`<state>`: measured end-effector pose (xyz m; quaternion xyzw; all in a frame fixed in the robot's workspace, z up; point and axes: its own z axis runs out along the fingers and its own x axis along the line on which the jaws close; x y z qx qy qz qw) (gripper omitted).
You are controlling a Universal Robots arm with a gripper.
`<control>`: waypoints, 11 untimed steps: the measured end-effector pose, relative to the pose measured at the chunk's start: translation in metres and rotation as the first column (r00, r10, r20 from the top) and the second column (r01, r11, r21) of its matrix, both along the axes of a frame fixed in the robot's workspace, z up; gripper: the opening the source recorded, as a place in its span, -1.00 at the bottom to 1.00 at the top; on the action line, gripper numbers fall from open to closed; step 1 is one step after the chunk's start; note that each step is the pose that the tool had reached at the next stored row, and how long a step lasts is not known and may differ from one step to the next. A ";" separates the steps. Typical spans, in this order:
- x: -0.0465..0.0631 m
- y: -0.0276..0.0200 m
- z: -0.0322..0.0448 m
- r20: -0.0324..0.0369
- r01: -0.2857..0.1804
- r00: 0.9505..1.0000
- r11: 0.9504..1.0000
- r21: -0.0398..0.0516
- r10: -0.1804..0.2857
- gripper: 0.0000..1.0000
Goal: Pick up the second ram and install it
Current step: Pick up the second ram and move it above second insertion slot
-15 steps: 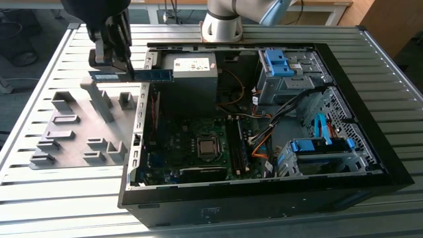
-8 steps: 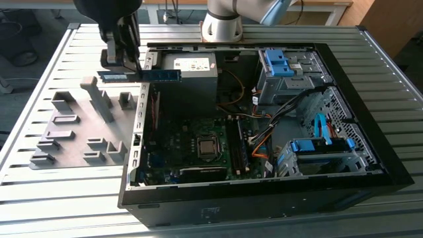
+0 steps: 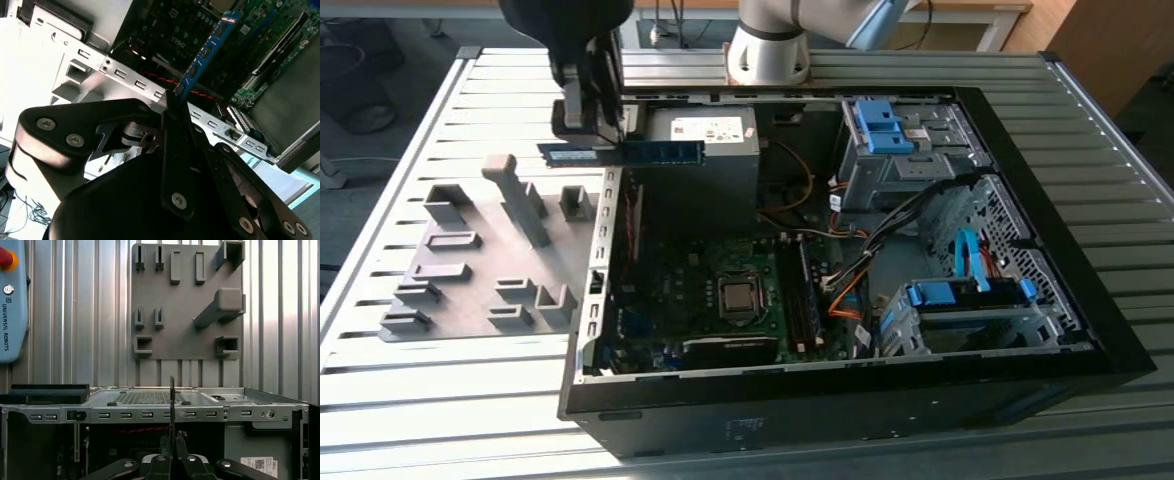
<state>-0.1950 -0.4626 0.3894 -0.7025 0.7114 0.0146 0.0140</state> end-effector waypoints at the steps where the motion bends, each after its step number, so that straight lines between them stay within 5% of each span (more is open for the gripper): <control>1: 0.002 0.0000 0.0000 0.000 0.000 1.000 1.000 0.000 0.000 -0.72; 11: 0.021 0.0000 -0.0007 0.000 0.000 1.000 1.000 0.000 0.000 -0.72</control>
